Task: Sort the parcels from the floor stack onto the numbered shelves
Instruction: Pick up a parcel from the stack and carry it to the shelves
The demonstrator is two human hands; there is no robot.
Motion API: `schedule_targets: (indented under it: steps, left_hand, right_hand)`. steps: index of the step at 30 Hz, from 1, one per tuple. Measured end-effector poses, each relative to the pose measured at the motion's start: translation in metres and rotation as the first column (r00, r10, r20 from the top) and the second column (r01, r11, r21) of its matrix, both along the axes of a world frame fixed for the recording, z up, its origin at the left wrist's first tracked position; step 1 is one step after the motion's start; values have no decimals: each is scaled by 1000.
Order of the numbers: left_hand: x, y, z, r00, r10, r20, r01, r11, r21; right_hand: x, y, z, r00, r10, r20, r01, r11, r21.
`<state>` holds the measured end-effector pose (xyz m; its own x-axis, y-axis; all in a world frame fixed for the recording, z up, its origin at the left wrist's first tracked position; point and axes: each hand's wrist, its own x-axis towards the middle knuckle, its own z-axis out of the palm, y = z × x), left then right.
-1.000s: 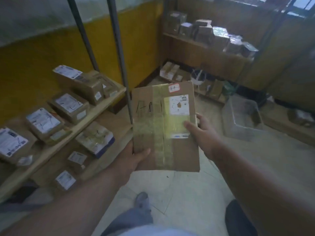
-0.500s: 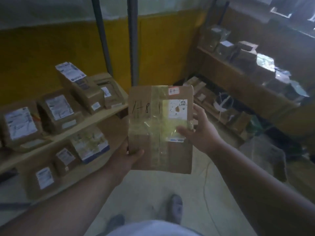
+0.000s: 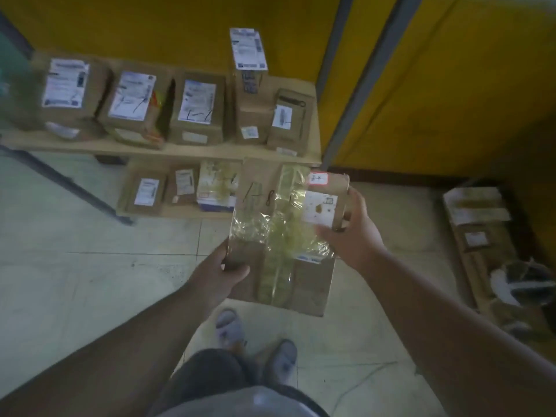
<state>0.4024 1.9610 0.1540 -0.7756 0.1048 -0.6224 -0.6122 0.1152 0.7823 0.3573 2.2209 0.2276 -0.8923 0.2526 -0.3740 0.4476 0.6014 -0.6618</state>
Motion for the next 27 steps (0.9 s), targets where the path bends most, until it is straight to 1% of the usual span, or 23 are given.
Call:
schedule_targets:
  steps: [5,7,10,12,14,17,19,22,25,27]
  left_hand:
    - [-12,-13,-47,995,36,96,-25,994,-106]
    - [-18,-14,-71,991,73,112,-57,989,-139]
    - [-31,-9,-122,983,92,157,-61,980,-191]
    - [-45,-5,-162,976,82,204,-40,978,-203]
    - [-64,1,-205,973,80,218,-29,973,-229]
    - [-104,14,-269,972,122,202,-62,957,-283]
    - [-131,25,-306,966,162,201,-93,945,-313]
    - [-164,40,-344,966,168,199,-103,948,-302]
    - [-190,43,-360,975,162,151,-111,949,-295]
    - [-200,45,-365,978,154,138,-114,958,-262]
  right_hand:
    - [-43,-10,-61,995,45,87,-44,999,-18]
    - [-56,-17,-100,991,71,110,-68,997,-26]
    - [-70,-23,-174,988,75,139,-70,997,-39]
    - [-82,-25,-220,982,100,161,-110,992,55]
    - [-100,-25,-266,979,122,162,-146,979,145]
    - [-136,-19,-335,980,139,143,-165,968,188]
    - [-157,-16,-370,984,150,99,-171,951,256]
    - [-177,-14,-402,990,132,48,-140,923,358]
    - [-190,-13,-412,991,129,-20,-110,910,400]
    - [-195,-12,-412,994,101,-48,-71,900,429]
